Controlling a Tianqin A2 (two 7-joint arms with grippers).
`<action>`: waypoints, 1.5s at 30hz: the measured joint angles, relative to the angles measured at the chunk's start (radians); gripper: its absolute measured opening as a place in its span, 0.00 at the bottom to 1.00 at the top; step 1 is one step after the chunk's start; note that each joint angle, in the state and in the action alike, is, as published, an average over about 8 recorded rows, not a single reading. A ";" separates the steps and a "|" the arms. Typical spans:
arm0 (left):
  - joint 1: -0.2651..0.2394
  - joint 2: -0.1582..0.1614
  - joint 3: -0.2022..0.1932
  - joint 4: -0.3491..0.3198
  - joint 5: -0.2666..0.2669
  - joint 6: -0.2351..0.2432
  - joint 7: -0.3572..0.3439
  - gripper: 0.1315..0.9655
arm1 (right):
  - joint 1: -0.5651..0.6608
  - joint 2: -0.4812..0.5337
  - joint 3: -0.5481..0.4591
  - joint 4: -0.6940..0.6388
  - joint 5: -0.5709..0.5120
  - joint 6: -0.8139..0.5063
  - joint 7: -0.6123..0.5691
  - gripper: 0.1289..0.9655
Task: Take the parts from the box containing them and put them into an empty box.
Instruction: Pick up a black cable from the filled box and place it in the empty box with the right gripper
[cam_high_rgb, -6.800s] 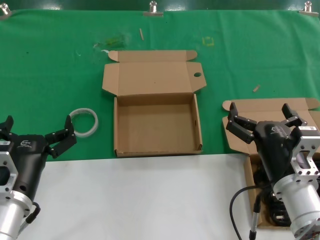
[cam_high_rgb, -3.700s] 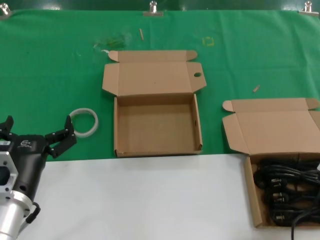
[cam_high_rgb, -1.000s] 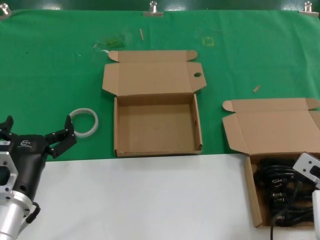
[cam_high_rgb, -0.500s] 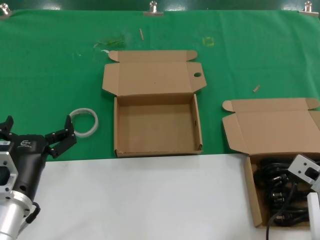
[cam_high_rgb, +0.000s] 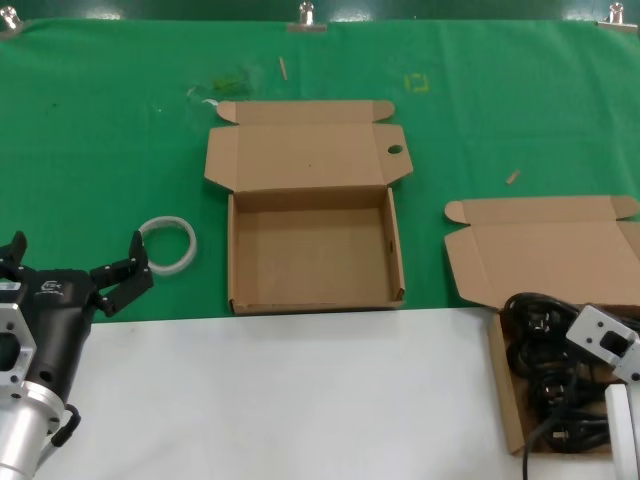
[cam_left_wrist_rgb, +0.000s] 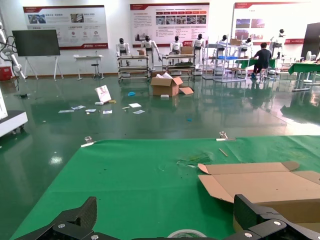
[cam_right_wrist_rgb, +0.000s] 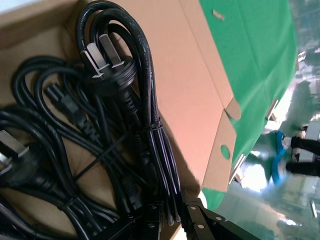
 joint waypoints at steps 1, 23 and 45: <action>0.000 0.000 0.000 0.000 0.000 0.000 0.000 1.00 | -0.001 0.000 -0.005 0.006 0.000 0.003 0.002 0.09; 0.000 0.000 0.000 0.000 0.000 0.000 0.000 1.00 | -0.013 0.001 -0.321 0.156 0.000 -0.005 0.293 0.07; 0.000 0.000 0.000 0.000 0.000 0.000 0.000 1.00 | 0.171 0.013 -0.747 -0.046 0.000 -0.165 0.872 0.07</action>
